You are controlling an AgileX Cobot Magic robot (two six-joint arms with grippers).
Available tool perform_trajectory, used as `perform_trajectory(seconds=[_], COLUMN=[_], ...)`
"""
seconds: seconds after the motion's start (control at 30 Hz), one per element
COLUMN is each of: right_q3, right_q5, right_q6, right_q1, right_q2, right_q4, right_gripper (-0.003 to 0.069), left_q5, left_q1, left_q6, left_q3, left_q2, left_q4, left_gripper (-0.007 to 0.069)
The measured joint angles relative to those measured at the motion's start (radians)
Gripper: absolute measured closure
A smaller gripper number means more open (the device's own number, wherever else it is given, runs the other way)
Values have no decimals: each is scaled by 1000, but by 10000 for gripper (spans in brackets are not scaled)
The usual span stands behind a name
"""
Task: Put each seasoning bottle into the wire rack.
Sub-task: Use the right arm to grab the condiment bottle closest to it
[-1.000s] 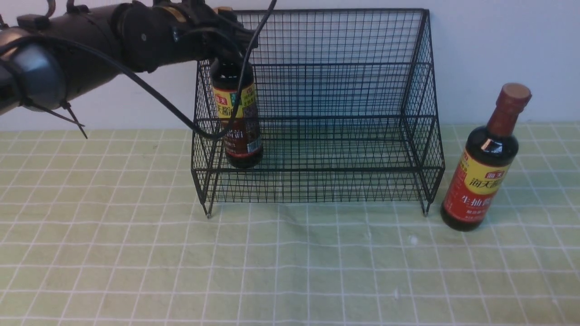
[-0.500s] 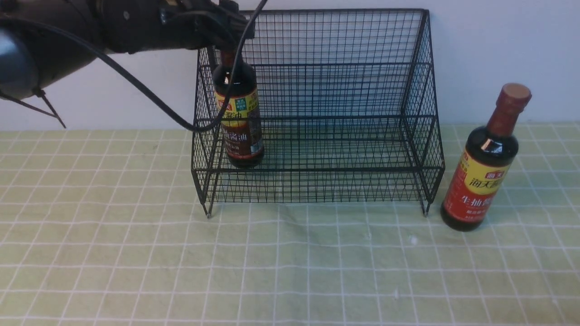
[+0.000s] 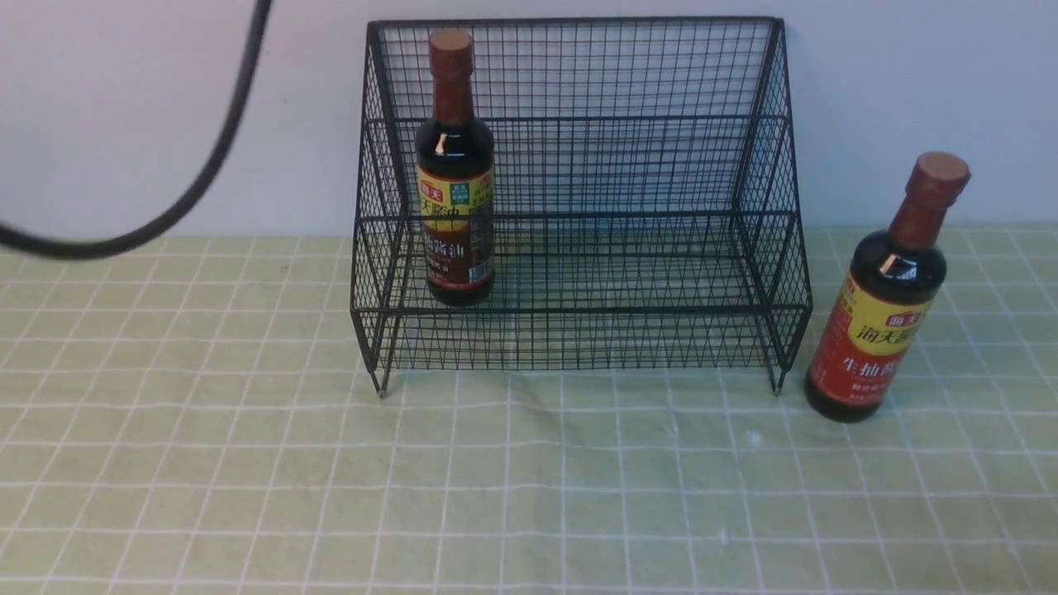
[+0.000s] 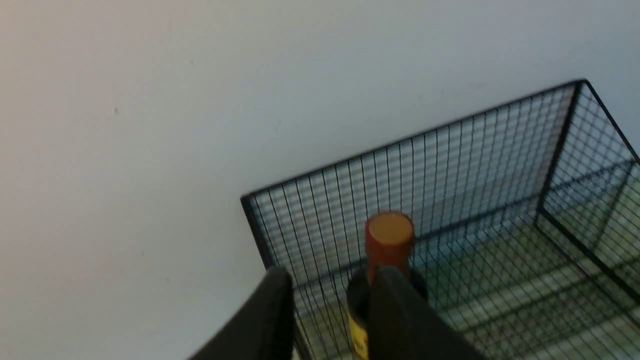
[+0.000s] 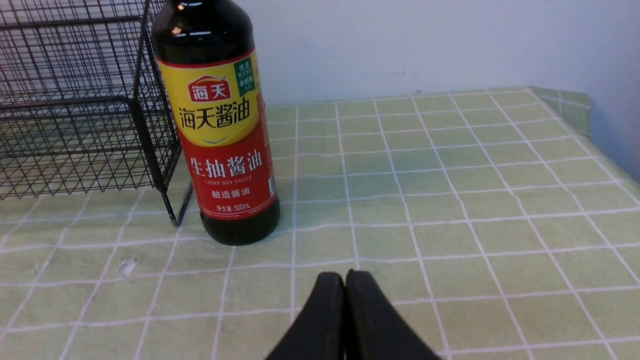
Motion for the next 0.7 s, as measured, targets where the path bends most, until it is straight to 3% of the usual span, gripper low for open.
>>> perform_trajectory(seconds=[0.07, 0.13, 0.43, 0.7], right_q3=[0, 0, 0, 0], right_q5=[0, 0, 0, 0], right_q6=[0, 0, 1, 1], right_q1=[0, 0, 0, 0], right_q2=[0, 0, 0, 0], right_q4=[0, 0, 0, 0], right_gripper=[673, 673, 673, 673], left_q5=[95, 140, 40, 47], left_q1=[0, 0, 0, 0], left_q6=[-18, -39, -180, -194], left_q3=[17, 68, 504, 759], left_q2=[-72, -144, -619, -1024], left_q4=[2, 2, 2, 2], left_gripper=[570, 613, 631, 631])
